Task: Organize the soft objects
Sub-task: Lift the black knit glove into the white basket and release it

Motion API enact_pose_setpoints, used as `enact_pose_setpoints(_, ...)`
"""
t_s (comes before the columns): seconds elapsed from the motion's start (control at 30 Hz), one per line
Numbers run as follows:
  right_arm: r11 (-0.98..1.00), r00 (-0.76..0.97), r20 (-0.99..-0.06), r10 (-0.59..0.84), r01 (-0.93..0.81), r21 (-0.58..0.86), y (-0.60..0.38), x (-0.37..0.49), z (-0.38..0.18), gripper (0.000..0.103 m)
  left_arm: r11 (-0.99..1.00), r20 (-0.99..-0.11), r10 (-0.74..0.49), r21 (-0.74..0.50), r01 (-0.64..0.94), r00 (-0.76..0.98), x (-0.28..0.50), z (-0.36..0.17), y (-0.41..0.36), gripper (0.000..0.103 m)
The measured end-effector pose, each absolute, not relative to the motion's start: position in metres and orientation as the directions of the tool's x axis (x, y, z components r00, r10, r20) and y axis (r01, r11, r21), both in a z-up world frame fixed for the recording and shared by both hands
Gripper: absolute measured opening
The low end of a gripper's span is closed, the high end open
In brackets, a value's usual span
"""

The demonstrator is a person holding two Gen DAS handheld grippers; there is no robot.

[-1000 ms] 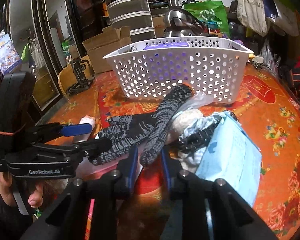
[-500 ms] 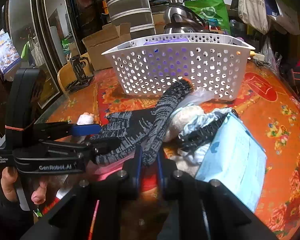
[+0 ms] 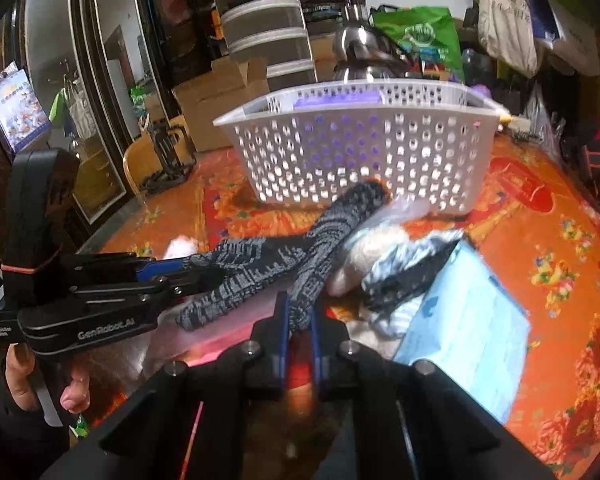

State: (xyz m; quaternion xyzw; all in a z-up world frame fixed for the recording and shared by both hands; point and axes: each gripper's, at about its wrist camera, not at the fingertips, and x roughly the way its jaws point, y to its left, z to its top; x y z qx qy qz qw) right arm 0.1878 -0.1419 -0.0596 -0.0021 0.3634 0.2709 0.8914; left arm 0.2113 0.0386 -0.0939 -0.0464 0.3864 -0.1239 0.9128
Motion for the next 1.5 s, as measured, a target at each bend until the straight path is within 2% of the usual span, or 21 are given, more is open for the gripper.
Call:
enact_pose_setpoints(0.4,0.840,0.649,-0.572,0.503,-0.524,0.144,-0.143,0.177,-0.015,0.007,0.960,-0.602,-0.279,-0.198,0.199,0.748,0.192,-0.048,0.048,0.017)
enact_pose_setpoints(0.67,0.827,0.684,-0.512,0.520,-0.553,0.102,-0.147,0.180,0.035,0.007,0.953,-0.547,-0.302,-0.208,0.222,0.781,0.194,0.015,0.050,0.016)
enact_pose_setpoints(0.83,0.818,0.695,-0.480,0.535,-0.569,0.089,-0.151,0.198,0.080,0.007,0.947,-0.514,-0.321,-0.193,0.257,0.796,0.216,0.066,0.043,0.009)
enact_pose_setpoints(1.07,0.842,0.724,-0.480,0.495,-0.536,0.059,-0.157,0.259,0.131,0.007,0.945,-0.504,-0.324,-0.215,0.247,0.801,0.281,0.118,0.036,0.009)
enact_pose_setpoints(1.27,0.874,0.711,-0.554,0.432,-0.483,0.062,-0.160,0.331,0.125,0.007,0.955,-0.560,-0.290,-0.226,0.194,0.776,0.350,0.107,0.034,0.009)
enact_pose_setpoints(1.5,0.876,0.652,-0.635,0.414,-0.474,0.085,-0.154,0.373,0.077,0.007,0.947,-0.662,-0.307,-0.283,0.150,0.684,0.403,0.038,0.037,0.009)
